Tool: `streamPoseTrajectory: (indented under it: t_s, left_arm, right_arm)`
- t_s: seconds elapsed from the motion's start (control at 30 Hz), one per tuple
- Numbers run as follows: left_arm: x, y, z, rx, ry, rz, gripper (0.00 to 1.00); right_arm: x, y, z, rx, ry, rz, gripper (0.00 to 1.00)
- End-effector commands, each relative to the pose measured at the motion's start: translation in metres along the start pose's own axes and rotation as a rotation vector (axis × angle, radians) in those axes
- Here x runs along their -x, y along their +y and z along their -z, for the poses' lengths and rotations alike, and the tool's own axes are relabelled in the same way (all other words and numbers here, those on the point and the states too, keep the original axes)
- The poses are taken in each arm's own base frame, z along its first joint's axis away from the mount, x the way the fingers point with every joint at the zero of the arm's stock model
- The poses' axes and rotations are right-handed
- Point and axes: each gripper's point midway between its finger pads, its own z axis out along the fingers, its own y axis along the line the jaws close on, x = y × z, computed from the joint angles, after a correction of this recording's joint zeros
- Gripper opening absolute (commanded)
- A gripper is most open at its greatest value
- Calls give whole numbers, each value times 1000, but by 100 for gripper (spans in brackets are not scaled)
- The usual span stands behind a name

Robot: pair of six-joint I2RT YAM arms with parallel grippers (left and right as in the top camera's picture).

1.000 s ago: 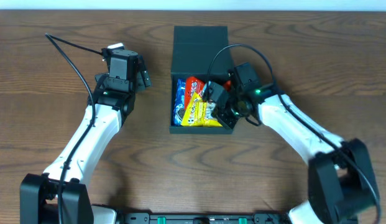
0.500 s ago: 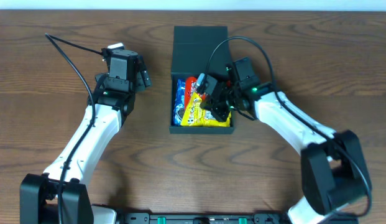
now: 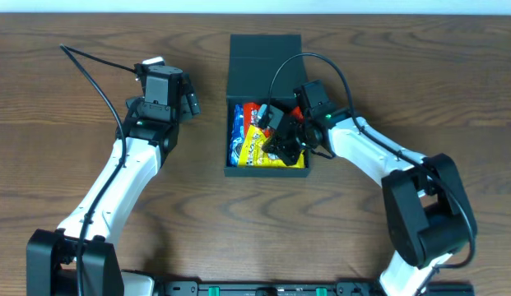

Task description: Pack container

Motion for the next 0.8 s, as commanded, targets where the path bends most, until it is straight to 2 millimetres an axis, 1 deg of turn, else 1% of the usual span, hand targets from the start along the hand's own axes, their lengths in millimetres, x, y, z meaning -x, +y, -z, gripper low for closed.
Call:
streamPoseTrajectory:
  t_s: [0.0, 0.13, 0.23, 0.33, 0.47, 0.5, 0.57, 0.67, 0.7, 0.77]
  left_arm:
    - [8, -1, 2, -3, -15, 1, 95]
    - [8, -1, 2, -3, -15, 1, 95]
    - [8, -1, 2, -3, -15, 1, 95]
    - [8, -1, 2, -3, -15, 1, 95]
    - [9, -1, 2, -5, -19, 3, 95]
    - [9, -1, 2, -5, -18, 3, 95]
    - [9, -1, 2, -5, -19, 3, 95]
    - [9, -1, 2, -5, -20, 3, 95]
    - [9, -1, 2, -5, -20, 4, 95]
    - [9, -1, 2, -5, -19, 4, 95]
  right_arm:
    - [11, 10, 20, -11, -28, 5, 1]
    - [46, 29, 67, -69, -133, 90, 1]
    - [65, 40, 94, -108, -201, 145, 1]
    - [81, 54, 122, -146, -268, 199, 2]
    - [92, 71, 152, -179, -329, 244, 1]
    - [92, 75, 158, -183, -338, 243, 1]
    - [87, 84, 171, -191, -340, 237, 1]
    - [69, 91, 189, -201, -315, 182, 1]
    - [57, 93, 201, -215, -304, 145, 2]
    - [47, 96, 212, -230, -298, 114, 2]
